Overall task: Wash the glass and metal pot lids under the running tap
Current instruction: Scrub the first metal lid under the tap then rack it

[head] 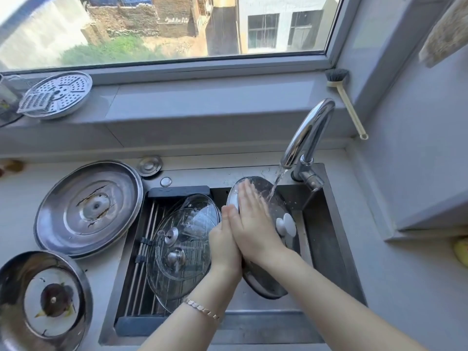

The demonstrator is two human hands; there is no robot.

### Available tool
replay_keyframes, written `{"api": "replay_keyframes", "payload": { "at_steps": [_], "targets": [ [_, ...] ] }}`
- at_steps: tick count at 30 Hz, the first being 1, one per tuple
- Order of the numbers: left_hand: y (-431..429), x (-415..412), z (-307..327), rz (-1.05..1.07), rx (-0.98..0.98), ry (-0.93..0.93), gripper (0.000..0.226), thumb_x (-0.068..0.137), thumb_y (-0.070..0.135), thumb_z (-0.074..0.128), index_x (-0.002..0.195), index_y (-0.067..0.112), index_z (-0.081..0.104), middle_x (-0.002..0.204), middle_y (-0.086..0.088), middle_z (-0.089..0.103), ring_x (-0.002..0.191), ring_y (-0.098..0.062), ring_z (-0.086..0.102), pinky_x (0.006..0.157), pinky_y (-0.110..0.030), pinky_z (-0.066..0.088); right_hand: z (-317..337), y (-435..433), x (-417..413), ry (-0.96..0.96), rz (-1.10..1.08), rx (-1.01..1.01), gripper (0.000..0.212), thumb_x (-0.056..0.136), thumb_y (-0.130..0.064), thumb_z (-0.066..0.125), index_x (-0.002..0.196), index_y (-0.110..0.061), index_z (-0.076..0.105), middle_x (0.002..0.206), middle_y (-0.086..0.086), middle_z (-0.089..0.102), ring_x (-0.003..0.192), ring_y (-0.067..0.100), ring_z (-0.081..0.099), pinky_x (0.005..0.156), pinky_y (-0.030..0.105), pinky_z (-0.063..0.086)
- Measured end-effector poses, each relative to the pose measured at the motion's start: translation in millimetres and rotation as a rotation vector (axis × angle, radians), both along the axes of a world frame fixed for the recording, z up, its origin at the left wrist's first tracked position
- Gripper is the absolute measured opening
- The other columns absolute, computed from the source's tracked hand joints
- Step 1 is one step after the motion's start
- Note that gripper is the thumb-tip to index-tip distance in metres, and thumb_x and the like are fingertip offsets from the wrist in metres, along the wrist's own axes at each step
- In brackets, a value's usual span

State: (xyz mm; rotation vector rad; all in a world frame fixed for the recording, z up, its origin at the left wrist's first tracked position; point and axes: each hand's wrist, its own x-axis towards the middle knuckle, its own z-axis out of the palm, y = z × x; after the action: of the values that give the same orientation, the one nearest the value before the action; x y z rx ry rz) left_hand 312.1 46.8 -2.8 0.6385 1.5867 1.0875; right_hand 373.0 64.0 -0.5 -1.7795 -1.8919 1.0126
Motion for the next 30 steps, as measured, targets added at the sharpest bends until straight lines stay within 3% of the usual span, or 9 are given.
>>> {"api": "replay_keyframes", "payload": {
  "at_steps": [3, 5, 10, 12, 15, 18, 21, 24, 30],
  "targets": [
    [-5, 2, 2, -0.064, 0.097, 0.097, 0.051, 0.098, 0.036, 0.036, 0.056, 0.009, 0.05, 0.048, -0.001, 0.048, 0.048, -0.017, 0.046, 0.049, -0.024, 0.037, 0, 30, 13, 0.019, -0.169, -0.109, 0.066, 0.098, -0.042, 0.026, 0.149, -0.01, -0.002, 0.158, 0.006, -0.006, 0.145, 0.017, -0.009, 0.118, 0.034, -0.004],
    [-9, 4, 4, -0.047, 0.108, 0.105, 0.05, 0.097, 0.039, 0.038, 0.058, 0.007, 0.043, 0.054, -0.007, 0.036, 0.055, -0.017, 0.032, 0.052, -0.029, 0.026, 3, 42, 17, 0.03, -0.324, -0.204, 0.069, 0.098, -0.044, 0.025, 0.148, -0.006, -0.002, 0.158, 0.012, -0.004, 0.145, 0.021, -0.007, 0.117, 0.036, -0.003],
    [-5, 0, 1, 0.007, 0.084, 0.027, 0.049, 0.097, 0.024, 0.043, 0.051, 0.009, 0.045, 0.042, 0.005, 0.042, 0.044, -0.008, 0.033, 0.044, -0.022, 0.027, 7, 18, -6, 0.03, -0.148, -0.139, 0.073, 0.097, -0.044, 0.026, 0.147, -0.003, -0.007, 0.157, 0.012, -0.013, 0.145, 0.021, -0.013, 0.116, 0.034, -0.007],
    [-6, -1, 3, -0.037, 0.143, 0.089, 0.052, 0.097, 0.03, 0.04, 0.05, 0.008, 0.042, 0.047, -0.003, 0.039, 0.047, -0.013, 0.033, 0.045, -0.023, 0.027, -1, 35, 6, 0.059, -0.255, -0.175, 0.079, 0.094, -0.053, 0.029, 0.148, -0.003, 0.002, 0.157, 0.015, 0.001, 0.145, 0.026, -0.001, 0.117, 0.04, 0.003],
    [-13, -5, 5, -0.108, 0.217, 0.113, 0.055, 0.094, 0.04, 0.039, 0.048, 0.011, 0.037, 0.047, -0.004, 0.035, 0.048, -0.014, 0.033, 0.049, -0.026, 0.027, -15, 66, 37, 0.201, -0.485, -0.453, 0.098, 0.073, -0.078, 0.02, 0.143, -0.011, 0.03, 0.146, 0.017, 0.036, 0.134, 0.033, 0.033, 0.112, 0.047, 0.025],
    [-14, -14, 7, -0.096, 0.225, 0.059, 0.06, 0.088, 0.057, 0.041, 0.056, 0.008, 0.051, 0.054, -0.008, 0.049, 0.053, -0.018, 0.044, 0.055, -0.03, 0.038, -32, 69, 65, 0.438, -0.508, -0.59, 0.078, 0.085, -0.071, 0.024, 0.135, -0.015, 0.046, 0.136, 0.013, 0.051, 0.124, 0.029, 0.048, 0.109, 0.041, 0.034],
    [-2, -24, 2, 0.099, 0.097, -0.128, 0.059, 0.094, 0.05, 0.039, 0.074, 0.001, 0.065, 0.081, -0.02, 0.066, 0.075, -0.033, 0.063, 0.077, -0.047, 0.052, -45, 47, 80, 0.423, -0.389, -0.436, 0.055, 0.098, -0.047, 0.027, 0.145, -0.018, 0.028, 0.151, 0.003, 0.032, 0.137, 0.02, 0.031, 0.115, 0.034, 0.02],
    [1, -30, -8, 0.208, -0.073, -0.328, 0.061, 0.087, 0.061, 0.04, 0.099, 0.009, 0.071, 0.104, -0.019, 0.07, 0.095, -0.035, 0.067, 0.089, -0.052, 0.051, -56, 31, 81, 0.247, -0.267, -0.221, 0.051, 0.102, -0.03, 0.026, 0.148, -0.011, 0.017, 0.157, 0.001, 0.012, 0.145, 0.012, 0.006, 0.115, 0.027, 0.003],
    [0, -20, -6, 0.407, -0.228, -0.325, 0.048, 0.089, 0.056, 0.043, 0.089, 0.013, 0.066, 0.087, -0.007, 0.07, 0.085, -0.027, 0.066, 0.077, -0.038, 0.055, -68, -12, 66, -0.055, -0.177, -0.253, 0.052, 0.101, -0.025, 0.02, 0.148, -0.004, 0.011, 0.158, 0.011, 0.004, 0.146, 0.021, 0.0, 0.118, 0.033, 0.002]
  ]
}}
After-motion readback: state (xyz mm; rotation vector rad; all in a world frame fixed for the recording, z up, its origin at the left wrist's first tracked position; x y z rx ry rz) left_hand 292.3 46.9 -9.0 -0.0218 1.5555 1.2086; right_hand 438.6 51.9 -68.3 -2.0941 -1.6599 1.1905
